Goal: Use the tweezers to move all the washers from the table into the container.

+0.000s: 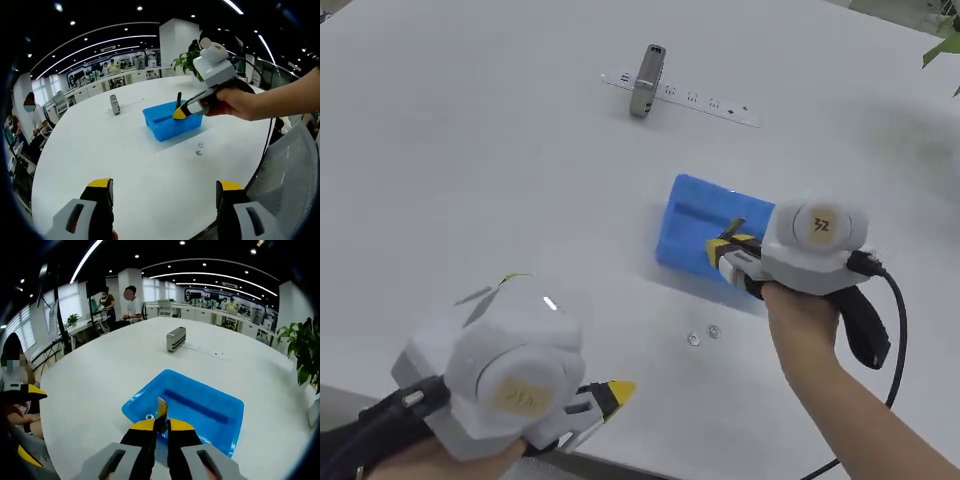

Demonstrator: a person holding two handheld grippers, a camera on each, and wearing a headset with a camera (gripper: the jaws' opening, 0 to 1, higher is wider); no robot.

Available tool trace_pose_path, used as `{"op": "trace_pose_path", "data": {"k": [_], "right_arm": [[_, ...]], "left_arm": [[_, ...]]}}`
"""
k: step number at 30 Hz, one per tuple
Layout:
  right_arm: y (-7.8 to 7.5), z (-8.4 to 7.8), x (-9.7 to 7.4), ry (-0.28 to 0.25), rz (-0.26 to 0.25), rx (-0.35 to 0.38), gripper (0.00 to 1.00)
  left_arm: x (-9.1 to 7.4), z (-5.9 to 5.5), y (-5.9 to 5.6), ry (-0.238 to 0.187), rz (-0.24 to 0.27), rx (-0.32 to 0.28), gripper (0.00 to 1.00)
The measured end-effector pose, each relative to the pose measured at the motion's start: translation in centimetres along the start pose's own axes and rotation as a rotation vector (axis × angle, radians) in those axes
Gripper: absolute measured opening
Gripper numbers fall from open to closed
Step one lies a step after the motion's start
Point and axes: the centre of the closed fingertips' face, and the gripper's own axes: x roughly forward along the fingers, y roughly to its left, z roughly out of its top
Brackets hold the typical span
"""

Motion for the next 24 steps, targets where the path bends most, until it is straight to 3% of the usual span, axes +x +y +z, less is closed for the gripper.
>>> {"op": "trace_pose_path", "data": {"k": [11,24], "right_arm": [[-1.0,0.3,-0.1,-0.012,-0.003,0.055,0.05],[-0.3,3.7,-4.7,-0.127,-0.004,0.043,0.04]], "left_arm": [[0.0,0.0,0.1,-0.004,0.004,-0.002,0.86],[-0.2,0.2,0.1,-0.013,0.006,0.001,0.86]]}}
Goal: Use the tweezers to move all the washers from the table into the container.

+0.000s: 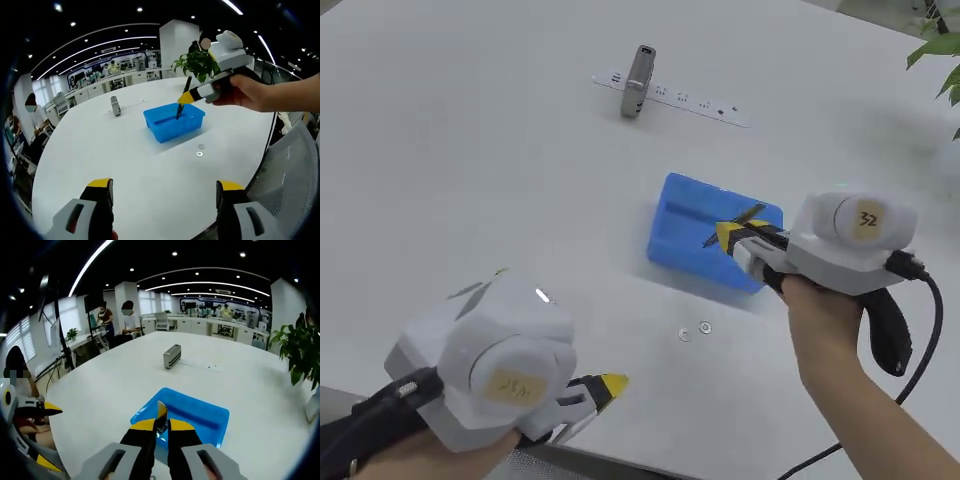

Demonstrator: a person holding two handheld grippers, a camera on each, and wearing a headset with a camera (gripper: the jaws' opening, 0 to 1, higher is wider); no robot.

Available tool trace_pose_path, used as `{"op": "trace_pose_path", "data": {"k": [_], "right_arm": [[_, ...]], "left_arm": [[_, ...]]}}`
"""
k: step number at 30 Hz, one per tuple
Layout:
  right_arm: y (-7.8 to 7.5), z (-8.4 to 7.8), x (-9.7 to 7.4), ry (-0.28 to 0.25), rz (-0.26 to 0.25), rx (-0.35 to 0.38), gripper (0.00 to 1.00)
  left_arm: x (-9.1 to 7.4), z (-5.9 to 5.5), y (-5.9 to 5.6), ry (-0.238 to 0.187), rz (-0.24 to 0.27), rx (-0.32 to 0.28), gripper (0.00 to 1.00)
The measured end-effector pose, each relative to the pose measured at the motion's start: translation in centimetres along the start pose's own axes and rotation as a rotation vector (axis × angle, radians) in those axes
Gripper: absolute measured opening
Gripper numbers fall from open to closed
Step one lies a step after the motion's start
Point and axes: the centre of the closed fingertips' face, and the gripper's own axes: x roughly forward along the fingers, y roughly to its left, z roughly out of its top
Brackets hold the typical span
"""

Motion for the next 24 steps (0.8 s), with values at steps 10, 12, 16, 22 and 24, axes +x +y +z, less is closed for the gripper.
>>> {"op": "trace_pose_path", "data": {"k": [10,12,16,22,24], "right_arm": [[2.0,0.1,-2.8,-0.026,0.043,0.007,0.04],[2.5,-0.6,-3.0,-0.011,0.056,0.008,0.04],[3.2,-2.6,-3.2,0.031,0.075,0.008,0.04],[4.2,-4.6,-3.3,0.076,0.094,0.009,0.04],[4.6,-5.4,-3.4,0.094,0.098,0.005,0.04]], "left_arm": [[-0.1,0.1,0.0,-0.004,0.002,0.0,0.86],[-0.1,0.1,0.0,-0.003,0.002,0.001,0.86],[0.0,0.1,0.0,0.0,0.0,0.003,0.86],[0.0,0.1,-0.1,0.001,-0.003,0.003,0.86],[0.0,0.0,-0.1,0.002,-0.003,0.005,0.86]]}}
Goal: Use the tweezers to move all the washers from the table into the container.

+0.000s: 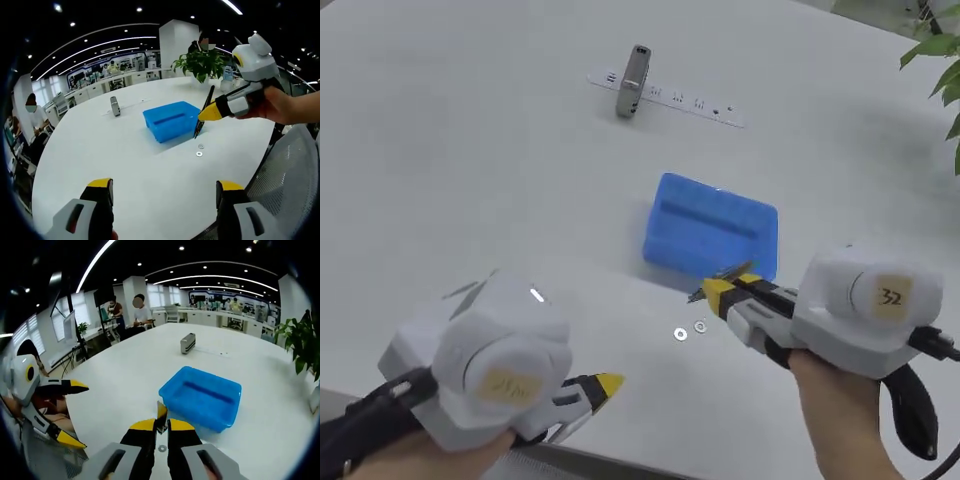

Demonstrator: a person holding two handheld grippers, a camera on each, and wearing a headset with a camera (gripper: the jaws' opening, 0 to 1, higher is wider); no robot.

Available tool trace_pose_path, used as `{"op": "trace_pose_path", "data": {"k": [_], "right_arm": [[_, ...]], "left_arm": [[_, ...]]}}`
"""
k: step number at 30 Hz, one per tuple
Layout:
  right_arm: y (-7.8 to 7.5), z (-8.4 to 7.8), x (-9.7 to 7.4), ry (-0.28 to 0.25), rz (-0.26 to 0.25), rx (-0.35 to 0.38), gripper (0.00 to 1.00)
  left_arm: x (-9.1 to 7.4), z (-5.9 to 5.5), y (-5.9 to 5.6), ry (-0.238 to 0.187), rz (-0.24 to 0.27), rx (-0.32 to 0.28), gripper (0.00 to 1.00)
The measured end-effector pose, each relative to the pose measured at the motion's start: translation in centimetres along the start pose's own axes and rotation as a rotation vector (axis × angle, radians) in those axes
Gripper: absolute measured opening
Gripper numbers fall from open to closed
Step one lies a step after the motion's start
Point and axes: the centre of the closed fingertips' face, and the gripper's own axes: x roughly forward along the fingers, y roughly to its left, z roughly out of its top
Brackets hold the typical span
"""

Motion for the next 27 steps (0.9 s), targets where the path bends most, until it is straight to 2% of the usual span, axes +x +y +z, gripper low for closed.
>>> {"op": "trace_pose_path", "data": {"k": [6,12,22,27], "right_arm": [[0.2,-2.2,0.3,0.059,0.0,-0.025,0.04],[0.2,-3.6,0.8,0.091,0.006,-0.015,0.04],[0.2,-3.9,1.3,0.108,-0.001,-0.051,0.04],[0.2,-3.6,1.5,0.088,-0.002,-0.036,0.04]], "left_arm": [[0.0,-0.1,0.0,0.003,-0.001,0.002,0.86],[0.1,-0.1,0.0,0.005,-0.002,0.001,0.86],[0.1,-0.2,0.0,0.006,0.001,0.0,0.86],[0.1,-0.2,0.0,0.006,0.002,0.002,0.86]]}}
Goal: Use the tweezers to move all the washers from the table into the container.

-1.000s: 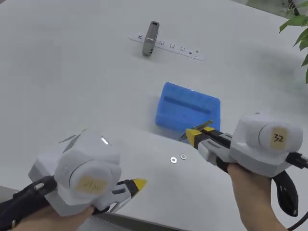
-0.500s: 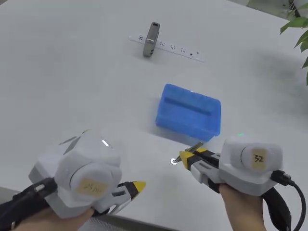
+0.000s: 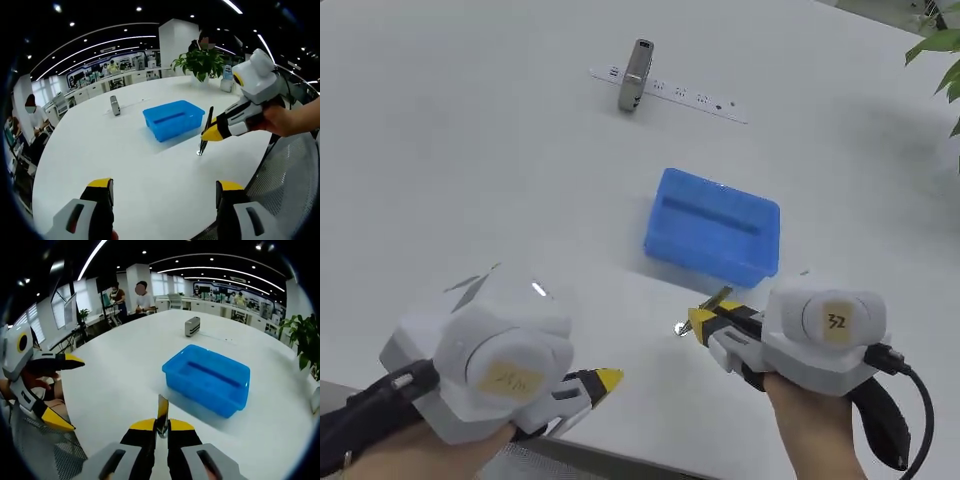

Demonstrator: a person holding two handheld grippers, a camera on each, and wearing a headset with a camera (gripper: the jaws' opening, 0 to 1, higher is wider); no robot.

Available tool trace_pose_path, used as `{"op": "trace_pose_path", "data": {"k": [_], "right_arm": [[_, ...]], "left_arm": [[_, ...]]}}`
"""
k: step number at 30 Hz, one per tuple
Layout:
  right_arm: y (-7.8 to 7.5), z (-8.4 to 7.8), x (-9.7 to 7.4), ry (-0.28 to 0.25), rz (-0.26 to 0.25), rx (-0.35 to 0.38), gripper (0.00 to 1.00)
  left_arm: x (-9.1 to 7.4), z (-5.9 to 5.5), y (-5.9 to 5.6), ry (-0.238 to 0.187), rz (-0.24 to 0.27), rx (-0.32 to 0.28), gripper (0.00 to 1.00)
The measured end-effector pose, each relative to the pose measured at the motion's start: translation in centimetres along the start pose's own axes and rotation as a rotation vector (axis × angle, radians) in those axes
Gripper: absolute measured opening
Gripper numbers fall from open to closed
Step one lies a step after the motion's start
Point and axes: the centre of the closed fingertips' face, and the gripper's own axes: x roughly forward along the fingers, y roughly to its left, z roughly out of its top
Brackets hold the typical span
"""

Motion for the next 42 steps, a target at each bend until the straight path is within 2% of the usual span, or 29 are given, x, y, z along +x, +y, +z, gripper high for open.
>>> {"op": "trace_pose_path", "data": {"k": [7,15,19,25,32,42], "right_arm": [[-0.41,0.12,0.27,-0.024,-0.005,0.04,0.03],[-0.12,0.17,0.16,0.006,0.013,0.07,0.02],[0.11,0.55,-0.16,-0.008,0.018,0.077,0.02],[0.14,0.3,-0.2,-0.005,0.018,0.088,0.04],[0.17,-0.12,-0.06,0.002,0.001,0.051,0.04],[0.19,0.08,-0.13,-0.019,0.002,0.043,0.05]], "left_arm": [[0.02,-0.05,0.01,0.003,0.002,0.007,0.86],[0.06,-0.09,-0.03,0.005,0.0,0.011,0.85],[0.06,-0.1,0.03,0.006,0.003,0.011,0.85],[0.09,-0.12,0.0,0.007,0.002,0.017,0.85],[0.08,-0.07,-0.06,0.006,-0.001,0.016,0.85],[0.07,-0.13,-0.05,0.009,0.0,0.019,0.85]]}}
